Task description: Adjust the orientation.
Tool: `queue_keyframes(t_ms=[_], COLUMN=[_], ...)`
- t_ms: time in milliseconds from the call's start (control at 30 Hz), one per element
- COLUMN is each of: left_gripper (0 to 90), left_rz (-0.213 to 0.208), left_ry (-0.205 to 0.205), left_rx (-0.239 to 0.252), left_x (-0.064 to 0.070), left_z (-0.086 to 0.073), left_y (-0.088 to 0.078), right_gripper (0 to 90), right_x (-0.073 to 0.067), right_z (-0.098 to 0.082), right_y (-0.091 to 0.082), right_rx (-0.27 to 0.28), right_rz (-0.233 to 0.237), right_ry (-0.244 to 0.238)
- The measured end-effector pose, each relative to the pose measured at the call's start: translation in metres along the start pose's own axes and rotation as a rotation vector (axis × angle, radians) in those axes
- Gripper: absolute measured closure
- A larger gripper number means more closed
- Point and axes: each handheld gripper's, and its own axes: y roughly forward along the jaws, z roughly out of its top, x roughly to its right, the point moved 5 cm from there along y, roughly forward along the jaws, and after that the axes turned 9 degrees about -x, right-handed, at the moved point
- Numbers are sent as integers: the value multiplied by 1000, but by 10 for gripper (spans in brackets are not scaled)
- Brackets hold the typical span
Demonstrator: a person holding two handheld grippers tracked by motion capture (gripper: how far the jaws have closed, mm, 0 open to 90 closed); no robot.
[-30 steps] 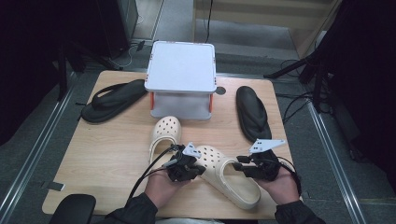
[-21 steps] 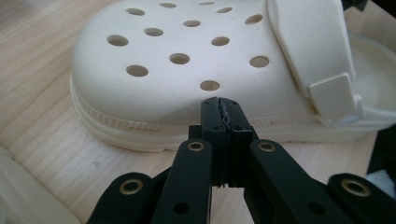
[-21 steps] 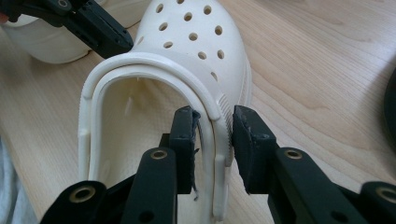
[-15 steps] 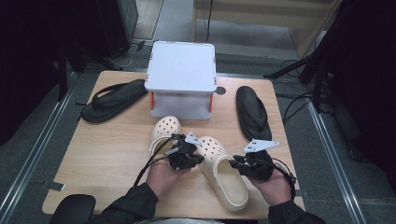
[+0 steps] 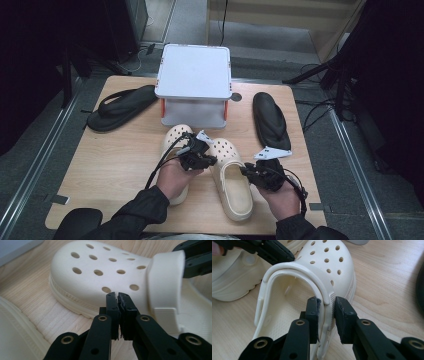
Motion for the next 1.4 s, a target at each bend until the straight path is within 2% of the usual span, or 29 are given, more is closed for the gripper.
queue_keyframes(t_ms=[167,333,433,633,833,900,1233,1400], left_gripper=[862,831,830,813,803,801,805,826], left_rz=[-13,-13,-24,10,22,39,55,63], left_ry=[-4,12,5,9,-21,-28,-44,-75], left_rx=[30,8,42,73,89,101,114,137], left_x=[-8,-21,-27,-43,-56,-59,-73,-83], left_z=[0,-6,-10,-19,-28,-31,-44,-53], left_y=[-21,-41,-54,-73,-87,-91,-99,-105], right_gripper=[749,749,749,746,746,745,738,739], right_x=[-2,-2,-2,-4,-7,-8,-15,-19], right_z=[5,11,17,29,40,43,53,54], right_y=[4,7,11,19,27,29,37,38], right_rx=[4,1,1,-1,-3,-7,6,3], right_rz=[-14,-25,-30,-33,-33,-36,-12,0], right_ry=[29,46,54,62,64,66,80,73])
